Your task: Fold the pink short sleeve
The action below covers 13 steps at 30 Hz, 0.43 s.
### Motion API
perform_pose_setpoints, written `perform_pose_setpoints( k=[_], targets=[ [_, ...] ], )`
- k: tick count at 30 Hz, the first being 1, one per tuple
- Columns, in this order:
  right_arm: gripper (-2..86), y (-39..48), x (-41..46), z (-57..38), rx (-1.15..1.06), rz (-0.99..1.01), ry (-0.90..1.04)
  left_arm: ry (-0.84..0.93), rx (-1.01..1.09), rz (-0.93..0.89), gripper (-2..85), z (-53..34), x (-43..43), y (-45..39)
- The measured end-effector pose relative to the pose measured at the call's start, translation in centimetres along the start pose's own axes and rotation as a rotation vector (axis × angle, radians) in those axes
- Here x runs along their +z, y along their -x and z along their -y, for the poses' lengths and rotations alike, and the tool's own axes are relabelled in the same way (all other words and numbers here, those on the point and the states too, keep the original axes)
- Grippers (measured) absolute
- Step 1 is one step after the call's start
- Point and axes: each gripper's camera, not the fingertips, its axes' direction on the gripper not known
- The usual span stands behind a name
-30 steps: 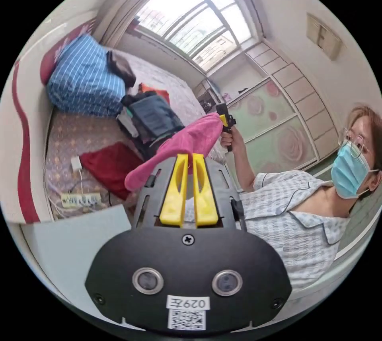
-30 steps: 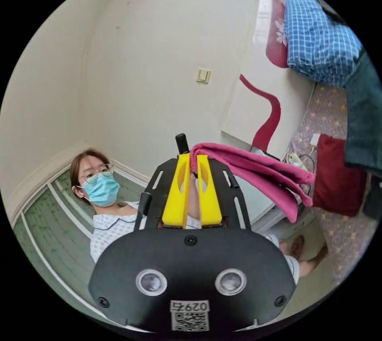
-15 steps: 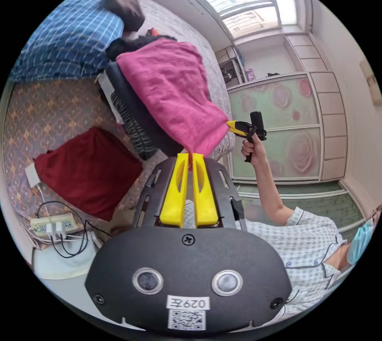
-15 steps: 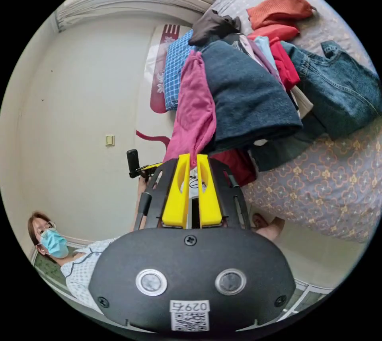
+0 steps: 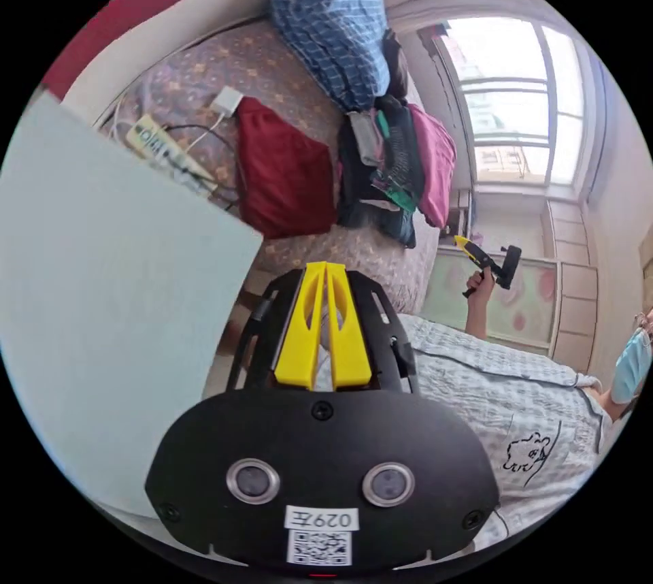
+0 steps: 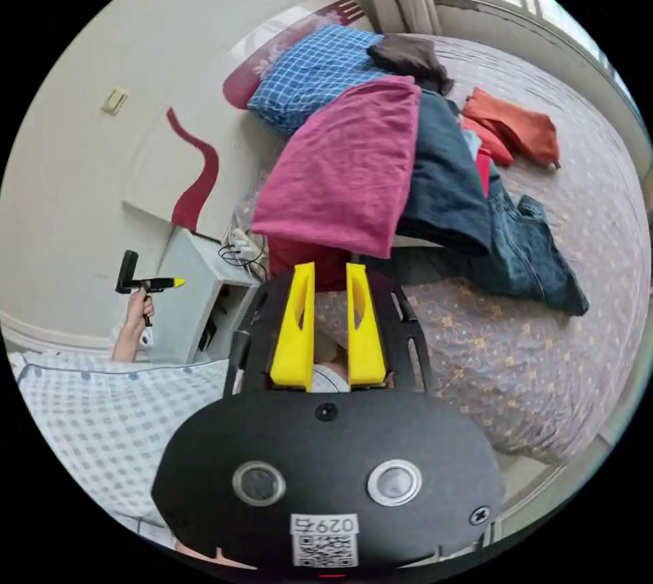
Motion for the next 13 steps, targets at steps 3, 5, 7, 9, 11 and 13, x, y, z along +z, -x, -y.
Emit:
perform_pose_setpoints(
  k=[3,5,7,9,11,13],
  targets=[
    [7.0,9.9,10.7,3.1,-0.261,0.095,0.275,-0.074,-0.170,-0.093,-1.0,-7.0,-0.5,4.7],
    [7.6,15.1,20.8,4.7,-0.381,-0.011,0.504,-0.118,-0.263,-0.136,-1.0,-11.9,-0.4,7.0],
    [9.5,17.1,27.2,5.7,-0.412,-0.126,0.626,-0.153,-0.313,-0.162,-1.0,-15.4,-0.4,8.1],
    [10.6,18.4,32.2,6.8,-0.433,-0.246,0.714,-0.189,-0.361,-0.176,-1.0,-18.8,-0.7,9.1],
    [9.9,19.9,36.9,7.7,-0.477,-0.363,0.812,-0.219,-0.440,-0.177,-1.0,-23.3,-1.2,10.6],
    [9.5,21.1,39.7,8.2,-0.496,-0.433,0.898,-0.227,-0.502,-0.193,-1.0,-26.4,-1.4,11.9]
  ],
)
